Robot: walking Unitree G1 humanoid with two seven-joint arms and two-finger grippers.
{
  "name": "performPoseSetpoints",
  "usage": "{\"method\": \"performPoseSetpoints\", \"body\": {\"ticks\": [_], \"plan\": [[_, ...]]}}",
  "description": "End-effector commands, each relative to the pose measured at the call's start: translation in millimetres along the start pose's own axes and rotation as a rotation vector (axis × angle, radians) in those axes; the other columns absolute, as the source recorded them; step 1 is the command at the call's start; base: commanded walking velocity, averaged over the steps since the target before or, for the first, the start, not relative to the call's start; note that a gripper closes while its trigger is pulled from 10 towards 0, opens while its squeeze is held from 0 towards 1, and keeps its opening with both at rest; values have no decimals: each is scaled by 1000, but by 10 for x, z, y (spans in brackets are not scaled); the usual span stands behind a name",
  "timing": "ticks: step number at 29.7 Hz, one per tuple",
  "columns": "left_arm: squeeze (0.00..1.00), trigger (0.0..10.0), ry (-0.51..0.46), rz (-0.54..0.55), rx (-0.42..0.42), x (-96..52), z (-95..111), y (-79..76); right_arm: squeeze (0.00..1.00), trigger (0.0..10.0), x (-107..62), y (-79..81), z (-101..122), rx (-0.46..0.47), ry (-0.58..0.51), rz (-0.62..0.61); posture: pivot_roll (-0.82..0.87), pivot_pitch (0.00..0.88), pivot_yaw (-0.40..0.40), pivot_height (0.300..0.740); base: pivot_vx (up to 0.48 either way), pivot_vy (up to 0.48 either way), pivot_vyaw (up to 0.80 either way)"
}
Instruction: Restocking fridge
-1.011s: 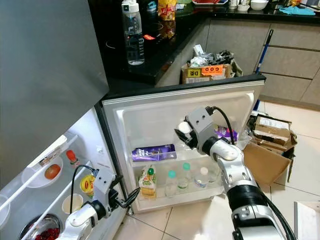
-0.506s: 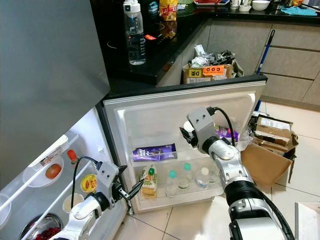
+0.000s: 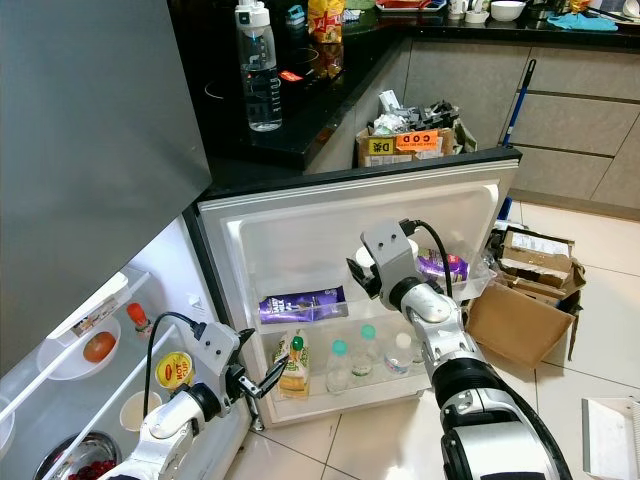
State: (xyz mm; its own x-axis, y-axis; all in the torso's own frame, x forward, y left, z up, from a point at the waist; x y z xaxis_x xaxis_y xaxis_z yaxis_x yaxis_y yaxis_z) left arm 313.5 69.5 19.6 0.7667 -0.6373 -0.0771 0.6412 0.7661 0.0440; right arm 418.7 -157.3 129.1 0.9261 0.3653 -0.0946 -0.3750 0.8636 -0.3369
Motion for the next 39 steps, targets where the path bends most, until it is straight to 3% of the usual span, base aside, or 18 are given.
{"method": "performPoseSetpoints", "body": {"ticks": [1, 3, 4, 5, 12, 18, 20, 22, 26, 27, 29, 30, 31, 34, 35, 36, 37, 39], "plan": [[0, 10000, -8, -2, 16, 0, 17, -2, 1000, 10000, 23, 38, 48, -7, -21, 14, -180, 0, 15, 740, 0, 0, 0], [0, 10000, -7, -2, 17, 1, 15, -3, 1000, 10000, 16, 2, 116, 7, -60, 10, -180, 0, 15, 740, 0, 0, 0], [0, 10000, -5, -3, 18, 2, 12, -6, 655, 10000, 6, -33, 184, 18, -97, 9, -185, 0, 15, 740, 0, 0, 0], [0, 10000, -3, -4, 18, 3, 8, -10, 16, 10000, -21, -91, 290, 22, -148, 17, -185, 0, 15, 740, 0, 0, 0], [0, 10000, 5, -18, 19, 16, -2, -35, 0, 10000, -199, -306, 691, -35, -303, 89, -202, 0, 28, 740, 0, 0, 0], [0, 10000, 7, -24, 20, 29, 3, -41, 0, 10000, -346, -261, 923, -32, -400, 201, -205, 0, 30, 740, 0, 0, 0], [0, 10000, 7, -26, 21, 37, 8, -41, 0, 10000, -454, -181, 1047, -12, -459, 289, -205, 0, 30, 740, 0, 0, 0], [0, 10000, 7, -28, 22, 46, 16, -39, 0, 10000, -723, 47, 1223, 38, -554, 503, -211, 0, 35, 740, 0, 0, 0], [0, 10000, 7, -30, 21, 49, 15, -42, 0, 10000, -1046, 316, 1217, 148, -583, 755, -213, 0, 37, 740, 0, 0, 0], [0, 10000, 7, -30, 21, 49, 15, -42, 0, 10000, -1046, 316, 1217, 148, -583, 755, -213, 0, 37, 740, 0, 0, 0], [0, 10000, 6, -30, 20, 49, 13, -47, 0, 10000, -1167, 525, 893, 233, -460, 889, -210, 0, 34, 740, 0, 0, 0], [0, 10000, 6, -30, 20, 49, 13, -47, 0, 10000, -1167, 525, 893, 233, -460, 889, -210, 0, 34, 740, 0, 0, 0], [0, 10000, 5, -29, 19, 49, 13, -49, 0, 10000, -1159, 587, 628, 247, -351, 893, -208, 0, 31, 740, 0, 0, 0], [0, 10000, 5, -28, 18, 47, 13, -50, 0, 10000, -1149, 625, 379, 268, -254, 882, -208, 0, 32, 740, 0, 0, 0], [0, 10000, 4, -28, 17, 45, 11, -53, 0, 10000, -1154, 656, 95, 295, -151, 859, -209, 0, 35, 740, 0, 0, 0], [0, 10000, 4, -28, 17, 45, 11, -53, 0, 10000, -1154, 656, 95, 295, -151, 859, -209, 0, 35, 740, 0, 0, 0], [0, 10000, 4, -29, 17, 41, 7, -56, 0, 10000, -1193, 696, -177, 328, -44, 840, -212, 0, 37, 740, 0, 0, 0], [0, 10000, 4, -29, 17, 41, 7, -56, 0, 10000, -1193, 696, -177, 328, -44, 840, -212, 0, 37, 740, 0, 0, 0]]}}
Point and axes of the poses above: a point about 5 cm out from each wrist's last joint towards the gripper, its own x axis pointing out of the wrist towards the gripper, its own z axis along the axis of the wrist's last joint, y = z × x, the point moved 5 cm from there along x, pointing out of the wrist towards the gripper, and after that the axes turned 1 degree about x, right-handed, at the moved point
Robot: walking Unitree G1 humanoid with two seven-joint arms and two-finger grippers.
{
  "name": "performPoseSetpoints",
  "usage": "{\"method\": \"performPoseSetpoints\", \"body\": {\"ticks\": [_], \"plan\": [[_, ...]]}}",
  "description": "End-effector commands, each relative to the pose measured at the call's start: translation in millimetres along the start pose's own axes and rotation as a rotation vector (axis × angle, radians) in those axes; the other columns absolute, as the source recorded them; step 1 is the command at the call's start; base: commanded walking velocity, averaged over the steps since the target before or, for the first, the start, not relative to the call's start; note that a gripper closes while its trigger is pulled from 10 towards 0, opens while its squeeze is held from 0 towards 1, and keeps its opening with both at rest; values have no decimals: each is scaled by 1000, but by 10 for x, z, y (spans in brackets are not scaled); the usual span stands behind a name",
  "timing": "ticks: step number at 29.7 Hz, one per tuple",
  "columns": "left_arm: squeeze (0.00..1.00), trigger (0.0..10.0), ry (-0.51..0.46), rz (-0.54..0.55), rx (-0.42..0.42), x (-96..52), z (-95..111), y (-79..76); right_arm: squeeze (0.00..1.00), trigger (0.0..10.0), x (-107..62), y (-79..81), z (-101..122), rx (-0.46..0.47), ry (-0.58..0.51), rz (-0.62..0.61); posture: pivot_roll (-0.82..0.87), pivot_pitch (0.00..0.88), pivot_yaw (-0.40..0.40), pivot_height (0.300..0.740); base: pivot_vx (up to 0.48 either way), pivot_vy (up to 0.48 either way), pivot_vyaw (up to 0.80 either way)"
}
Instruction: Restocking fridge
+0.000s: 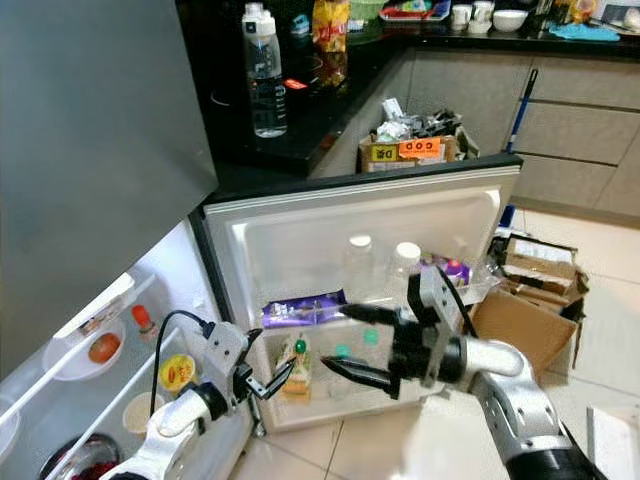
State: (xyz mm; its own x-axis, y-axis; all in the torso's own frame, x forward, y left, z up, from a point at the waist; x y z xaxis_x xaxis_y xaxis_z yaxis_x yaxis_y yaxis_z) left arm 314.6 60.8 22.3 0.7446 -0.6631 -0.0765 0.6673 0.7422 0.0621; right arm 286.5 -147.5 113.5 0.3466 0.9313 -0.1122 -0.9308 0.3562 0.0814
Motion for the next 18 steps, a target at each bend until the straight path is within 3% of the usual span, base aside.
{"method": "performPoseSetpoints", "body": {"ticks": [1, 2, 3, 4, 6, 8, 9, 10, 11, 12, 13, 15, 16, 17, 18], "plan": [[0, 10000, 9, 2, -5, -25, -33, -3, 0, 10000, -63, 10, -407, 88, 126, -46, -214, 0, 39, 740, 0, 0, 0], [0, 10000, 9, 2, -5, -25, -33, -3, 0, 10000, -63, 10, -407, 88, 126, -46, -214, 0, 39, 740, 0, 0, 0], [0, 10000, 14, -1, -7, -25, -42, -10, 0, 10000, -213, -63, -852, 162, 281, -168, -218, 0, 42, 740, 0, 0, 0], [0, 10000, 14, -1, -7, -25, -42, -10, 0, 10000, -213, -63, -852, 162, 281, -168, -218, 0, 42, 740, 0, 0, 0], [0, 10000, 33, -6, -12, -14, -70, -27, 0, 10000, -584, -85, -1582, 298, 556, -446, -222, 0, 46, 740, 0, 0, 0], [0, 10000, 33, -6, -12, -14, -70, -27, 0, 10000, -584, -85, -1582, 298, 556, -446, -222, 0, 46, 740, 0, 0, 0], [0, 10000, 40, -9, -14, -8, -81, -39, 0, 10000, -754, -52, -1823, 359, 643, -575, -223, 0, 46, 740, 0, 0, 0], [0, 10000, 40, -9, -14, -8, -81, -39, 0, 10000, -754, -52, -1823, 359, 643, -575, -223, 0, 46, 740, 0, 0, 0], [0, 10000, 48, -10, -16, -3, -92, -48, 0, 10000, -909, 24, -2036, 417, 710, -705, -224, 0, 47, 740, 0, 0, 0], [0, 10000, 48, -10, -16, -3, -92, -48, 0, 10000, -909, 24, -2036, 417, 710, -705, -224, 0, 47, 740, 0, 0, 0], [0, 10000, 53, -10, -19, 2, -101, -57, 0, 10000, -1052, 155, -2237, 487, 768, -820, -225, 0, 49, 740, 0, 0, 0], [0, 10000, 53, -10, -19, 2, -101, -57, 0, 10000, -1052, 155, -2237, 487, 768, -820, -225, 0, 49, 740, 0, 0, 0], [0, 10000, 76, 1, -37, 8, -135, -50, 0, 10000, -1158, 338, -2424, 567, 802, -921, -220, 0, 46, 740, 0, 0, 0], [0, 10000, 76, 1, -37, 8, -135, -50, 0, 10000, -1158, 338, -2424, 567, 802, -921, -220, 0, 46, 740, 0, 0, 0], [0, 10000, 116, 17, -56, -2, -201, -36, 0, 10000, -1237, 681, -2673, 668, 859, -1002, -218, 0, 46, 740, 0, 0, 0]]}}
Point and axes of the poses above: a point about 5 cm out from each wrist's last joint towards the gripper, its own x axis pointing out of the wrist towards the gripper, its own z axis along the axis of the wrist's last joint, y = z × x, the point moved 5 cm from there along x, pointing out of the wrist towards the gripper, and after that the axes turned 1 degree about x, right-handed, at the moved point
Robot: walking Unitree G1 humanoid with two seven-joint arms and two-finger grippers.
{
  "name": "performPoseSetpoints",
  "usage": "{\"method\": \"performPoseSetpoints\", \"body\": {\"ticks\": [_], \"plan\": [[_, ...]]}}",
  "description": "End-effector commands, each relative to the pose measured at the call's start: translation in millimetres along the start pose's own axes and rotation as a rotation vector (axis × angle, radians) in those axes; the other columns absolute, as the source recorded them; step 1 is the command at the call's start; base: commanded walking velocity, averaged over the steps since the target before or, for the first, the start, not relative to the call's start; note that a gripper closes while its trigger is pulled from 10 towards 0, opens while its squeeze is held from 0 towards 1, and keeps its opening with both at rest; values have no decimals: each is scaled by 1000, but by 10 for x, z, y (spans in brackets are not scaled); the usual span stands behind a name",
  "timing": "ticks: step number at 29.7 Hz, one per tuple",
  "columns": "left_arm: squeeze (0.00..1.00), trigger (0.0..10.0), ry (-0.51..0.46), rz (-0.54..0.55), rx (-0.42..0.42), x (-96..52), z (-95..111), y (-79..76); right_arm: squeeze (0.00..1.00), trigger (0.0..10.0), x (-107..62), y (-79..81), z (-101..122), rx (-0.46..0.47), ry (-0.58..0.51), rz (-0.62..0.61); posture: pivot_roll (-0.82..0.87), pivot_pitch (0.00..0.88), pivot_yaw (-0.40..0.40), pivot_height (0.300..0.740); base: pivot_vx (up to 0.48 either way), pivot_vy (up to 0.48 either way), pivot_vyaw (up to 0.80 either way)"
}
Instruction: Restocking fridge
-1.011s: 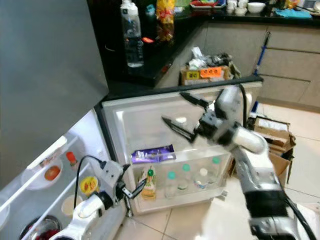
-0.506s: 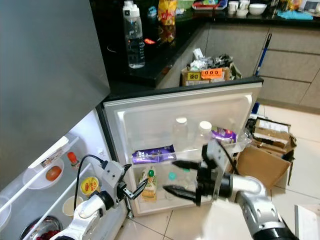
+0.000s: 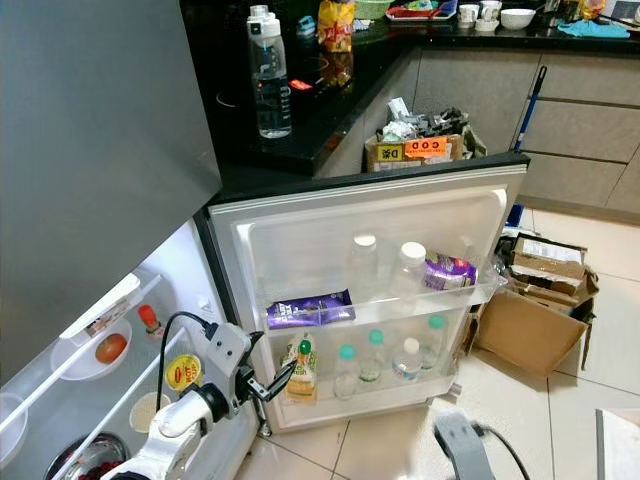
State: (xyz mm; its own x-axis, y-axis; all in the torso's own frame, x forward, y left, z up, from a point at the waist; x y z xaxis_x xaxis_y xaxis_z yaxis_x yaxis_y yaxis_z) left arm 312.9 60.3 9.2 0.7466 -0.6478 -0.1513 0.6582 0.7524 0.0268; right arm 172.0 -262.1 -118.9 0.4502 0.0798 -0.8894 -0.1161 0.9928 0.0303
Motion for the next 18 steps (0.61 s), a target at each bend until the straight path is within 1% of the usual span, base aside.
{"method": "performPoseSetpoints", "body": {"ticks": [1, 2, 3, 4, 5, 6, 7, 10, 13, 18], "plan": [[0, 10000, 40, 8, -20, 2, -71, -10, 0, 10000, 15, 55, -257, 62, 56, -40, -218, 0, 46, 740, 0, 0, 0], [0, 10000, 53, 11, -24, -5, -94, -6, 0, 10000, 19, 86, -360, 65, 79, -54, -218, 0, 46, 740, 0, 0, 0], [0, 10000, 53, 11, -24, -5, -94, -6, 0, 10000, 19, 86, -360, 65, 79, -54, -218, 0, 46, 740, 0, 0, 0], [0, 10000, 69, 10, -31, -25, -136, -13, 0, 10000, 20, 136, -470, 56, 108, -55, -215, 0, 44, 740, 0, 0, 0], [0, 10000, 69, 10, -31, -25, -136, -13, 0, 10000, 20, 136, -470, 56, 108, -55, -215, 0, 44, 740, 0, 0, 0], [0, 10000, 96, 3, -39, -63, -209, -36, 0, 10000, 19, 207, -615, 53, 142, -63, -214, 0, 44, 740, 0, 0, 0], [0, 10000, 106, -3, -45, -78, -237, -52, 0, 10000, 19, 233, -650, 41, 151, -61, -215, 0, 43, 740, 0, -368, 0], [0, 10000, 111, -7, -48, -84, -251, -61, 0, 10000, 21, 243, -662, 32, 154, -64, -215, 0, 43, 740, 0, -368, 0], [0, 10000, 118, -10, -66, -84, -270, -82, 0, 10000, 31, 233, -622, 25, 143, -75, -219, 0, 41, 740, 0, -456, 0], [0, 10000, 122, -12, -68, -75, -272, -92, 0, 10000, 38, 215, -581, 11, 133, -83, -219, 0, 37, 740, 0, -466, 0]]}}
Point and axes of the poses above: a point about 5 cm out from each wrist's last joint towards the gripper, its own x axis pointing out of the wrist towards the gripper, its own z axis along the axis of the wrist's last joint, y = z × x, the point moved 5 cm from there along x, pointing out of the wrist towards the gripper, and after that the axes turned 1 degree about x, right-handed, at the moved point
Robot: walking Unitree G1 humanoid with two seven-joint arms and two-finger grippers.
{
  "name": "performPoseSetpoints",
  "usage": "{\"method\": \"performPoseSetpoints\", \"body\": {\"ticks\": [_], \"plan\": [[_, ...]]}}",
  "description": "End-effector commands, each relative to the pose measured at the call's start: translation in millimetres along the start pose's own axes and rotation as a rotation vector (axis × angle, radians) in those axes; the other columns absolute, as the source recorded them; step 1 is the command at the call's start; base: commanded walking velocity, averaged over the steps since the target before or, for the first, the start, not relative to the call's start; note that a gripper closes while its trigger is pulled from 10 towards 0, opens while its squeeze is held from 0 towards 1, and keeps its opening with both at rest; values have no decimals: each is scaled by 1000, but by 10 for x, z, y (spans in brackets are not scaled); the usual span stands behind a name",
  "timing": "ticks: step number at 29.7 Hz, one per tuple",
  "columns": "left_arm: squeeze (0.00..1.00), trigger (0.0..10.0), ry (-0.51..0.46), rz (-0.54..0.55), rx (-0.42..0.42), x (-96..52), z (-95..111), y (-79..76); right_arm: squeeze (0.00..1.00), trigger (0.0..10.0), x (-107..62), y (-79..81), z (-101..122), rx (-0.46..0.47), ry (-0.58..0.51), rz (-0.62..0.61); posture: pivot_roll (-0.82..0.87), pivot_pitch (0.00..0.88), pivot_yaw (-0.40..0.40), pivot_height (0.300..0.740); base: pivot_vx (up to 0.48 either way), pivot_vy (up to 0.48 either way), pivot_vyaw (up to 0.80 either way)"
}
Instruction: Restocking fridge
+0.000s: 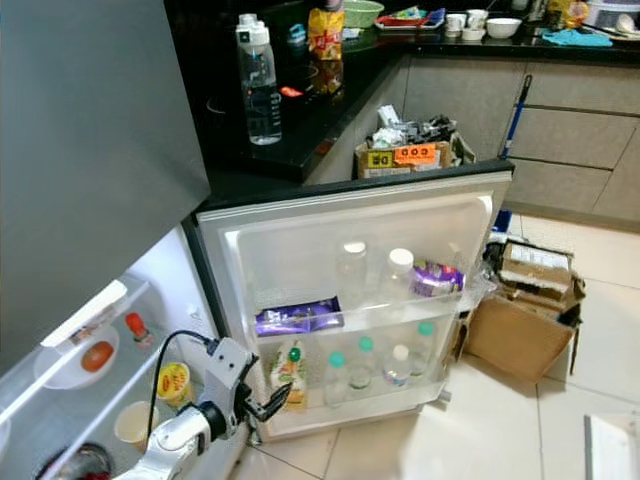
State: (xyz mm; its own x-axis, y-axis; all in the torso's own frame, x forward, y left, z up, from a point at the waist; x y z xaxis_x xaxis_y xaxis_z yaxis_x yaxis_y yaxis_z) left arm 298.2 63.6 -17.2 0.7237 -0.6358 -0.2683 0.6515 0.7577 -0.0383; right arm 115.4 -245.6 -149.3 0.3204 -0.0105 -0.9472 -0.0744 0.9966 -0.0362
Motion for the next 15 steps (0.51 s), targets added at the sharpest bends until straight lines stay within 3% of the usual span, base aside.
{"method": "performPoseSetpoints", "body": {"ticks": [1, 15], "plan": [[0, 10000, 4, -7, -3, 21, 9, -17, 0, 10000, 3, -12, 70, -19, -22, -8, -217, 0, 34, 740, 0, -469, 0], [0, 10000, 21, -16, -3, 7, -27, -22, 0, 10000, 12, 32, 105, -45, -34, 10, -214, 0, 39, 740, 0, -468, 0]]}}
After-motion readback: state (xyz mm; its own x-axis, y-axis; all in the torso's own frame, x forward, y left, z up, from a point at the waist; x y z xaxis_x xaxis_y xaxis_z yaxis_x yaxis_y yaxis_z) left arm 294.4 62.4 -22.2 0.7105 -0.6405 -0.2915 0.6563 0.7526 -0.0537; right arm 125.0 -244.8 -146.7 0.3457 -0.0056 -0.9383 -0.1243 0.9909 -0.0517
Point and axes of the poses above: a point about 5 cm out from each wrist's last joint towards the gripper, its own x axis pointing out of the wrist towards the gripper, its own z axis along the axis of the wrist's last joint, y = z × x, the point moved 5 cm from there along x, pointing out of the wrist towards the gripper, and after that the axes turned 1 degree about x, right-handed, at the moved point
